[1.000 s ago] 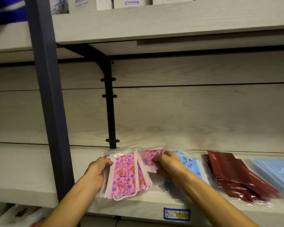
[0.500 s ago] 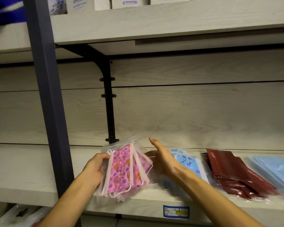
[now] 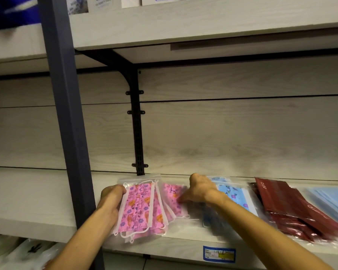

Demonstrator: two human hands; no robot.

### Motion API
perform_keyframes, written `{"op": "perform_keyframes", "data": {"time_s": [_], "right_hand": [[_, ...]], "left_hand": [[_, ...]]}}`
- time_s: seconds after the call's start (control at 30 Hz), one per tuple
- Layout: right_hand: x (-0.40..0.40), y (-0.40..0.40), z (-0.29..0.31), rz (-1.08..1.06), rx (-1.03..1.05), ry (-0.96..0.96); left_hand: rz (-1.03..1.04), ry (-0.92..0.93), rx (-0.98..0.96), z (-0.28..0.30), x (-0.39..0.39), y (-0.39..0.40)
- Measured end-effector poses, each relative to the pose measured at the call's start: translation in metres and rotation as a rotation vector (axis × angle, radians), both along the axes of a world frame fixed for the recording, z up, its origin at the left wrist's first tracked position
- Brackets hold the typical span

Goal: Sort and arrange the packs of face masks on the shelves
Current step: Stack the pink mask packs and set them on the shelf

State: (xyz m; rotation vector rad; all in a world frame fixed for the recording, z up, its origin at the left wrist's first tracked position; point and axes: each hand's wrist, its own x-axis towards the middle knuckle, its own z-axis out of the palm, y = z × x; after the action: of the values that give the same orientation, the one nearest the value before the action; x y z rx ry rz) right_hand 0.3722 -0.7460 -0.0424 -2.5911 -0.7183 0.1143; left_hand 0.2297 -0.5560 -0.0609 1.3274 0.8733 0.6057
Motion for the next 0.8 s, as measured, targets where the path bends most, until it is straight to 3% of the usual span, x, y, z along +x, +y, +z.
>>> {"op": "perform_keyframes", "data": {"time_s": [0.17, 0.3, 0.43, 0.57, 0.7, 0.8], "right_hand": [[0.02, -0.001, -0.004, -0.028, 0.3, 0.175], [0.027, -0.013, -0.008, 0.031, 0.546, 0.189], [0.024, -0.028, -0.006, -0.007, 0.843, 0.432], [0.02, -0.031, -0.002, -0.003, 1.035, 0.523], [0.02, -0.033, 0.004, 0.022, 1.19, 0.437], [0.025, -0.034, 0.0, 0.054, 1.162, 0.265]], "left_hand": [[-0.007, -0.043, -0.044, -0.003, 0.002, 0.004], [-0.024, -0.07, -0.138, -0.005, 0.006, 0.007], [-0.114, -0.085, -0.29, -0.003, 0.01, 0.006], [-0.171, -0.121, -0.362, -0.002, 0.012, 0.004], [-0.199, -0.156, -0.368, 0.003, 0.008, 0.005], [-0.25, -0.203, -0.39, 0.012, 0.002, -0.003]]}}
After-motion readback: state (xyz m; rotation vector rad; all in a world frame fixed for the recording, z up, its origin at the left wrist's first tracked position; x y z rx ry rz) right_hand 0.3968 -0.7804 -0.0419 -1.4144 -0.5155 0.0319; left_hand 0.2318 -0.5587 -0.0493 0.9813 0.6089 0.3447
